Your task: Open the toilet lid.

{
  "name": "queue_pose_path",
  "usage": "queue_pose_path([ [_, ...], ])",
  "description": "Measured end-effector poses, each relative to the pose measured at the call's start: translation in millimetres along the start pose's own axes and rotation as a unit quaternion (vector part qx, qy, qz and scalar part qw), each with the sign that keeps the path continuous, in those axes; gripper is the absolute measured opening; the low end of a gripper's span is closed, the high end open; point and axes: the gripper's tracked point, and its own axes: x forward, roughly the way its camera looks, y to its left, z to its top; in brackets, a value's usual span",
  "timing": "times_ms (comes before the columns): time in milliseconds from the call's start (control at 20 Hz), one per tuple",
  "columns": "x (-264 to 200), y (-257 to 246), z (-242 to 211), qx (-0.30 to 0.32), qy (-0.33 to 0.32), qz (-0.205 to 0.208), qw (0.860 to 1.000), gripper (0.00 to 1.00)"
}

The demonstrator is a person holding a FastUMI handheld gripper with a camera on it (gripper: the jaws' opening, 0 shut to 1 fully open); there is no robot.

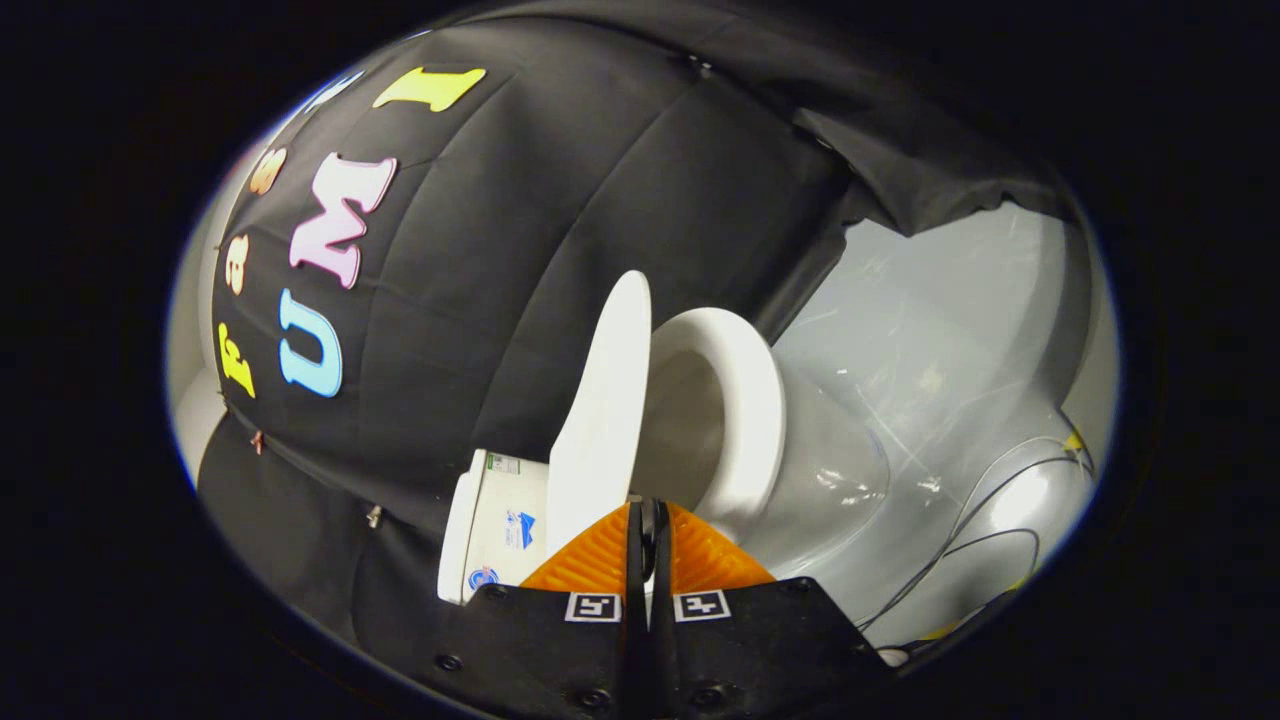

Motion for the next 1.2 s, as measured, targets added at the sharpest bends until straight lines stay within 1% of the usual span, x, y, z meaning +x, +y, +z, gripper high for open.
queue_pose_path([
  [150,-7,24,4,-0.02,-0.006,0.012,1.0,0.05],
  [450,-14,60,10,-0.075,-0.022,-0.01,0.997,0.05],
  [950,-28,142,6,-0.155,-0.036,-0.011,0.987,0.05],
  [1200,-32,166,2,-0.192,-0.047,-0.037,0.98,0.05],
])
